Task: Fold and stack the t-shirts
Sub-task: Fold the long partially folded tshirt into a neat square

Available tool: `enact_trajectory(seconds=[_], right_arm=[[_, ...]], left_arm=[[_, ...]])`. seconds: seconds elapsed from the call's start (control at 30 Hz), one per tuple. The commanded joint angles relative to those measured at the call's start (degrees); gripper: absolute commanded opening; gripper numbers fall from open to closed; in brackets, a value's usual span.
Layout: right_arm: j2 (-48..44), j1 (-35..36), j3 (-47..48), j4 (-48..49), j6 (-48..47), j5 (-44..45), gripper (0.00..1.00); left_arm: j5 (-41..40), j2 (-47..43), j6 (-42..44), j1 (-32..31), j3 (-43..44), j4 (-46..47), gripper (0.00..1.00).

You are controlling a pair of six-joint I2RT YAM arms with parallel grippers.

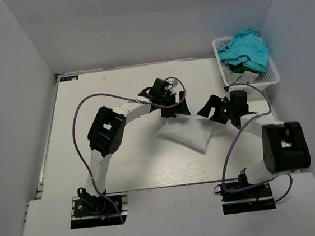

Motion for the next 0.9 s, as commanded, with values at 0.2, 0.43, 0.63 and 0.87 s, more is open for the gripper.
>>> enact_trajectory(seconds=[0.2, 0.43, 0.63, 0.87], right_arm=[[13.7, -1.2, 4.7, 2.6, -1.7, -0.9, 0.9], [13.0, 0.2, 13.4, -0.7, -9.7, -6.6, 0.9], [1.0, 1.6, 13.7, -8.1, -14.4, 4.4, 0.9], [-6.7, 1.9, 8.7, -13.2, -14.1, 11.9, 0.9]], left_arm=[[-4.2, -3.0, -2.0, 1.1, -9.2, -6.3, 1.0], [-14.6, -7.4, 0.0, 1.1, 1.0, -11.7, 1.0], [-26.0, -12.0, -2.7, 1.1, 6.6, -22.8, 1.0], [-22.9, -12.8, -8.6, 1.1, 4.0, -31.0, 1.0]])
